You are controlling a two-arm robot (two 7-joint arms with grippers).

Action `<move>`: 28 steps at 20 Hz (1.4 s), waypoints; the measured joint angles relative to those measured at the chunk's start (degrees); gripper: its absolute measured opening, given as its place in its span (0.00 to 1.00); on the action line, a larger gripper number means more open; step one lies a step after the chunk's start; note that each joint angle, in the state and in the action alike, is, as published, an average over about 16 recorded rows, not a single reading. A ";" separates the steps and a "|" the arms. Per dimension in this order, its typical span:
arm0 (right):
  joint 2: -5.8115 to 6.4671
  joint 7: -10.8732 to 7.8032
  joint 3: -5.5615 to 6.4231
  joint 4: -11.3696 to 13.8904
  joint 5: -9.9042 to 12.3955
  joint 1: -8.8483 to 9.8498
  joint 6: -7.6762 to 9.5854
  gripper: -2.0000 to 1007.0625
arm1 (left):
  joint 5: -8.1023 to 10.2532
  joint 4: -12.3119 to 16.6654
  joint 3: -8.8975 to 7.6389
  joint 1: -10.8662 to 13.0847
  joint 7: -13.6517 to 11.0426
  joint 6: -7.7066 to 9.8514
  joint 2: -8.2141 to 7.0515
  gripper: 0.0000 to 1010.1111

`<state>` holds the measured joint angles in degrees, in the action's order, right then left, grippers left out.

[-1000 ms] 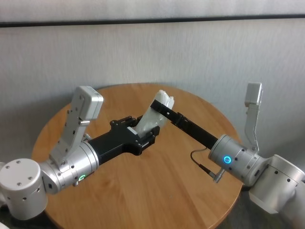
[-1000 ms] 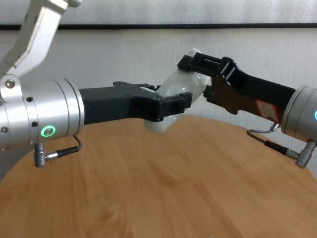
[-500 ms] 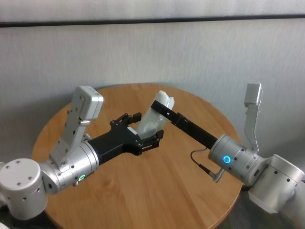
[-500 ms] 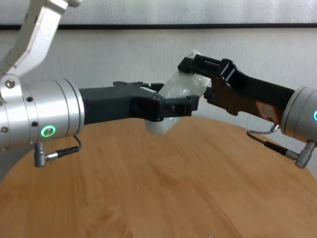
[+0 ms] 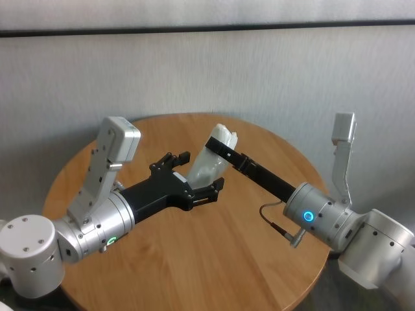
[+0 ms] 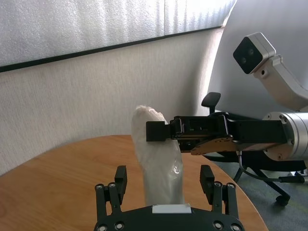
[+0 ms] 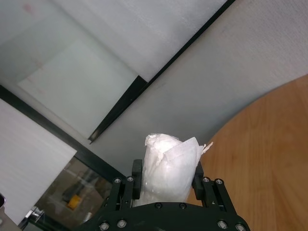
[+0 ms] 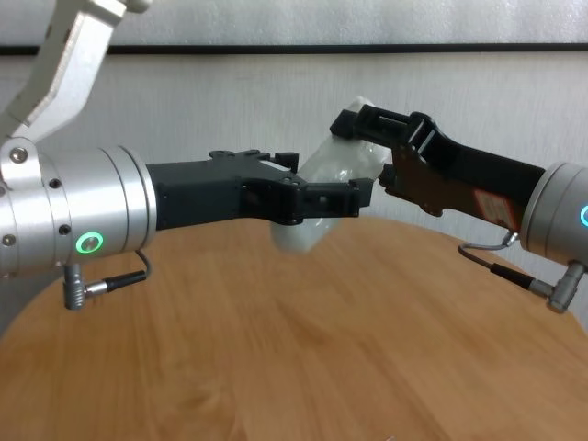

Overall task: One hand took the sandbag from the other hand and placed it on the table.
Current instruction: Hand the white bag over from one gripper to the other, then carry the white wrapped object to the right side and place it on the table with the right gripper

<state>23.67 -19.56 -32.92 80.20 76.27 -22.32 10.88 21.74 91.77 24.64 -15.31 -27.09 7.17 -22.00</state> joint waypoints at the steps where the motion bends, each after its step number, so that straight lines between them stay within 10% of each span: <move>1: 0.05 0.10 -0.12 -0.07 0.07 -0.09 -0.07 0.59 | 0.03 0.00 0.01 -0.01 -0.06 -0.02 -0.01 0.99; 17: 0.61 2.31 -1.05 -1.32 -1.19 -1.61 -1.21 0.59 | 2.81 0.61 0.04 0.00 -0.55 -2.87 -1.67 0.99; 28: 0.91 2.28 -0.49 -1.73 -2.51 -1.68 -1.36 0.59 | 0.33 1.04 -1.69 0.88 7.87 -2.29 -1.65 0.99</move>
<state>24.58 -17.29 -33.41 78.48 73.76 -24.00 9.51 22.07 92.81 22.95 -14.43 -19.22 4.88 -23.65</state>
